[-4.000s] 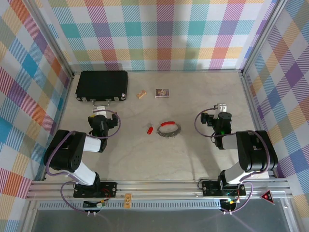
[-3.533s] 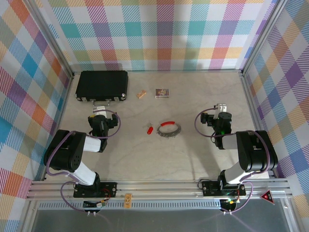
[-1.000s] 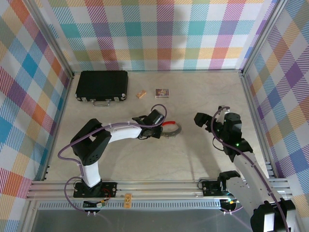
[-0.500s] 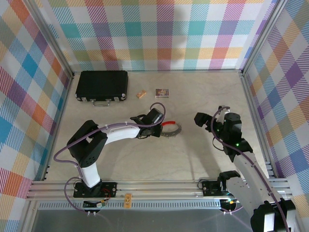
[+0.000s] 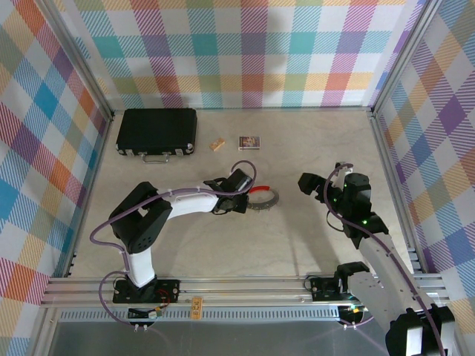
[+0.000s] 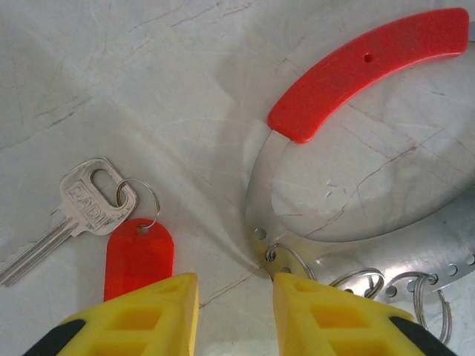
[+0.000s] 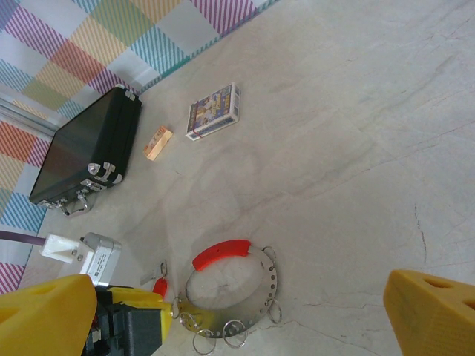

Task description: Put the keys on the keyring

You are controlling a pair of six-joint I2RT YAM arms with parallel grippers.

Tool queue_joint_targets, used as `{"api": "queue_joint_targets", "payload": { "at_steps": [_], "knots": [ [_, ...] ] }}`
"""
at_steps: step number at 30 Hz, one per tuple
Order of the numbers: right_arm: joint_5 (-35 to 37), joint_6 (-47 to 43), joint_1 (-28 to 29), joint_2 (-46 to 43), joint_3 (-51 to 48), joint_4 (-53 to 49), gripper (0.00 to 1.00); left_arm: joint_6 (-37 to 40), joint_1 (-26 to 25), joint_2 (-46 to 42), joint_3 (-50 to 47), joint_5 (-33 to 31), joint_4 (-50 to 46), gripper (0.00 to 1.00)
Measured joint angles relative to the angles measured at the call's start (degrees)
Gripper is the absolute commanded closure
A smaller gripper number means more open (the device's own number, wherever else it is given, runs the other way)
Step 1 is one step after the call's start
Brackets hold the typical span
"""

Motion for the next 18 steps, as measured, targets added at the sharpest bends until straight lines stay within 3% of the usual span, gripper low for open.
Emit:
{"api": "queue_joint_targets", "payload": {
  "at_steps": [18],
  "knots": [
    [0.02,0.00,0.33,0.00,0.00,0.00,0.01,0.00,-1.53,-0.09,2.84,-1.05,-1.73,0.64]
  ]
}}
